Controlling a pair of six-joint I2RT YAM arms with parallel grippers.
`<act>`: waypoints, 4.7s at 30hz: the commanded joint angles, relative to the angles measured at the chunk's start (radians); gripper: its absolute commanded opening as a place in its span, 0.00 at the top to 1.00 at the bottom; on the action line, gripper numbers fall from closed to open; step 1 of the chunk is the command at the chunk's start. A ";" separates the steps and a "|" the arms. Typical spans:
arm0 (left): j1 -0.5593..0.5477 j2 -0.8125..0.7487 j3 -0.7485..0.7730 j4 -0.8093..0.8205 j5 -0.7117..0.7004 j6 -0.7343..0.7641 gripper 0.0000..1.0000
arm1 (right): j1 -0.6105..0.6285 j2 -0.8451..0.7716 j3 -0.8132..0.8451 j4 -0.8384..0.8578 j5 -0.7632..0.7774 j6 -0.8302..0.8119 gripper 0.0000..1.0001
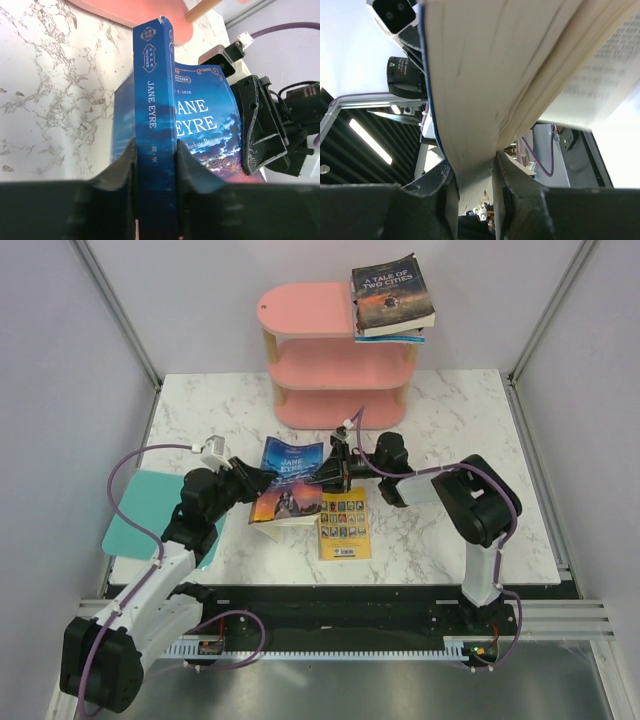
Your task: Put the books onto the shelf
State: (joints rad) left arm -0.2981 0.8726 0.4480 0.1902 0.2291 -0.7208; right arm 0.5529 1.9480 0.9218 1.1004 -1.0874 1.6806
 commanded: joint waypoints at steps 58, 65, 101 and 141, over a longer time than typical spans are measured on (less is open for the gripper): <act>-0.047 0.730 0.466 1.095 0.426 -0.644 0.98 | 0.019 -0.696 -0.370 -0.488 0.732 -0.630 0.02; -0.059 0.772 0.455 1.183 0.412 -0.707 0.98 | 0.018 -0.699 -0.393 -0.452 0.764 -0.631 0.02; -0.072 0.767 0.419 1.244 0.440 -0.836 0.98 | -0.018 -0.520 -0.446 -0.113 0.784 -0.645 0.02; -0.170 1.019 0.821 1.362 0.538 -1.089 0.98 | -0.036 -1.005 -0.652 -0.351 1.143 -0.809 0.02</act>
State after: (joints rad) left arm -0.4633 1.9297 1.2118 1.1866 0.7700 -1.6802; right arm 0.5198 0.9424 0.3305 0.6170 -0.0246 0.8761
